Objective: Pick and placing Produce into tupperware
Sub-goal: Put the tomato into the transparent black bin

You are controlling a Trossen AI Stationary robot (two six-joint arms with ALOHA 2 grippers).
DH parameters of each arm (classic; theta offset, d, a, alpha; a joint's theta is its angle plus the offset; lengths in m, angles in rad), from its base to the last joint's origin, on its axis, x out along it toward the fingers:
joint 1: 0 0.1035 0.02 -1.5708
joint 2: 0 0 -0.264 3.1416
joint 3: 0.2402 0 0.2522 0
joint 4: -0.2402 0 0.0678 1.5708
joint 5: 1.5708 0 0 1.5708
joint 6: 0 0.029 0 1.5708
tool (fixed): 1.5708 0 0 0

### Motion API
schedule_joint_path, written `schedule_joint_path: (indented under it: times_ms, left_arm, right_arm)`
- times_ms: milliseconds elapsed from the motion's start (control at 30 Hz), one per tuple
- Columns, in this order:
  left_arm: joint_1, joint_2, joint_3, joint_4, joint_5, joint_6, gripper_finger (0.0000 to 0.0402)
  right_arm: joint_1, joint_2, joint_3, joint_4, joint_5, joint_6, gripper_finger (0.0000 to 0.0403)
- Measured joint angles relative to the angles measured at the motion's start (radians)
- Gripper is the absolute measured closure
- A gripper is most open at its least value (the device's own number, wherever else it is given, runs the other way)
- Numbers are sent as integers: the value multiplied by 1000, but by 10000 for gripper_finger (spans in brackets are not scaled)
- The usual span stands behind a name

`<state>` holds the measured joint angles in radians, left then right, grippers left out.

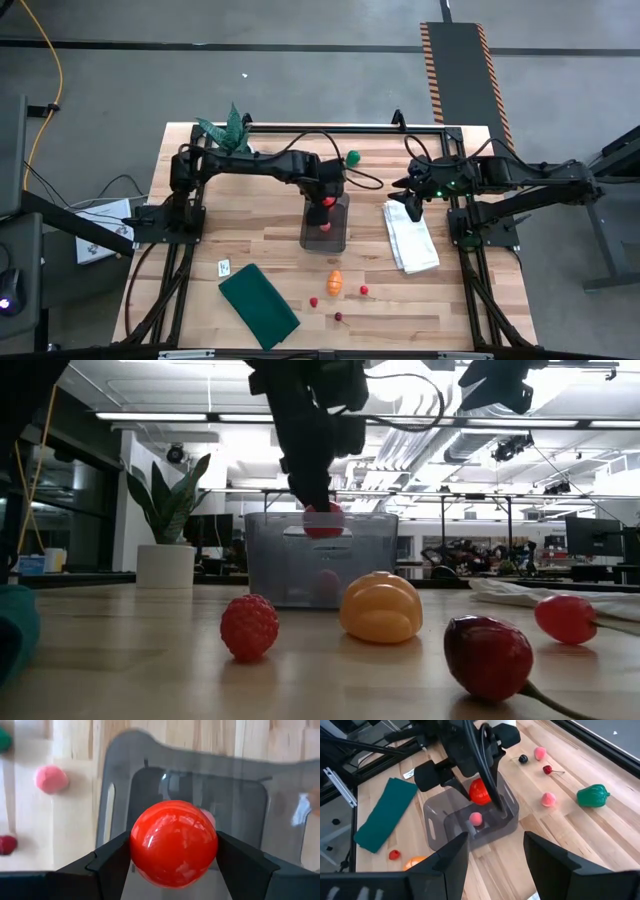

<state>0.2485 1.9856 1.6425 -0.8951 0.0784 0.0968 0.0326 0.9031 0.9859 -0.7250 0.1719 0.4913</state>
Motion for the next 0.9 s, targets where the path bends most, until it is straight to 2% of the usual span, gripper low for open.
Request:
schedule_joint_path:
  times_ms: [900]
  left_arm:
    - [0, 62, 0, 12, -30, -31, 142]
  right_arm:
    - [0, 0, -1, -17, 6, -1, 222]
